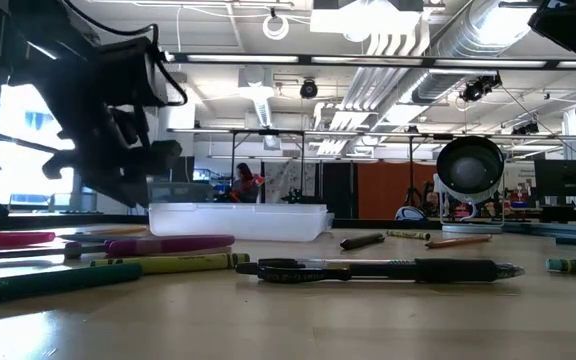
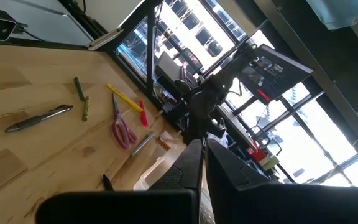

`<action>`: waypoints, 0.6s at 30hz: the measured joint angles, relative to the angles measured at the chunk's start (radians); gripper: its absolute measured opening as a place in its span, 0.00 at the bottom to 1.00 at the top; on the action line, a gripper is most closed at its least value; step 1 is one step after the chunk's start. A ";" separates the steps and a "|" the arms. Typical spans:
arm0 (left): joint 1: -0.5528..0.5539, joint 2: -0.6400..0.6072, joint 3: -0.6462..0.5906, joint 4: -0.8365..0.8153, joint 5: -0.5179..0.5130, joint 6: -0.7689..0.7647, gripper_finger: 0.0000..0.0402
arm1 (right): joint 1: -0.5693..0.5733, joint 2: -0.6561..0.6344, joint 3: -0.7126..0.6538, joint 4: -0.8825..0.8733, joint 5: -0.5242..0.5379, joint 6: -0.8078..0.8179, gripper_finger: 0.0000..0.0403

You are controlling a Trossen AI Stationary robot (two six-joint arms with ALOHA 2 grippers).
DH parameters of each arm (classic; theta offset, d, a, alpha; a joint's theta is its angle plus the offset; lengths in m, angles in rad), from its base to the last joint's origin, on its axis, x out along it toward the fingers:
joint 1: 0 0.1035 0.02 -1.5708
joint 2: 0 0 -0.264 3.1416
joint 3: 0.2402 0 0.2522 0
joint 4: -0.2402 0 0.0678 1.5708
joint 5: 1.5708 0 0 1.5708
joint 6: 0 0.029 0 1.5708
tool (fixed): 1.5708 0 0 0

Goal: Pick & place school supplies into a supply box
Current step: Put the orange pencil into the black supply box

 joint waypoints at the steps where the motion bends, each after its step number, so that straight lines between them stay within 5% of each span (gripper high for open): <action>1: 0.000 0.020 0.001 0.003 0.000 -0.013 0.37 | 0.000 0.000 0.000 0.000 0.000 0.000 0.00; 8: 0.000 0.182 0.001 0.011 -0.031 -0.182 0.50 | 0.000 0.000 0.000 0.000 0.000 0.000 0.00; 18: -0.003 0.377 0.003 0.078 -0.167 -0.338 0.43 | 0.000 0.000 0.000 -0.001 -0.001 0.000 0.00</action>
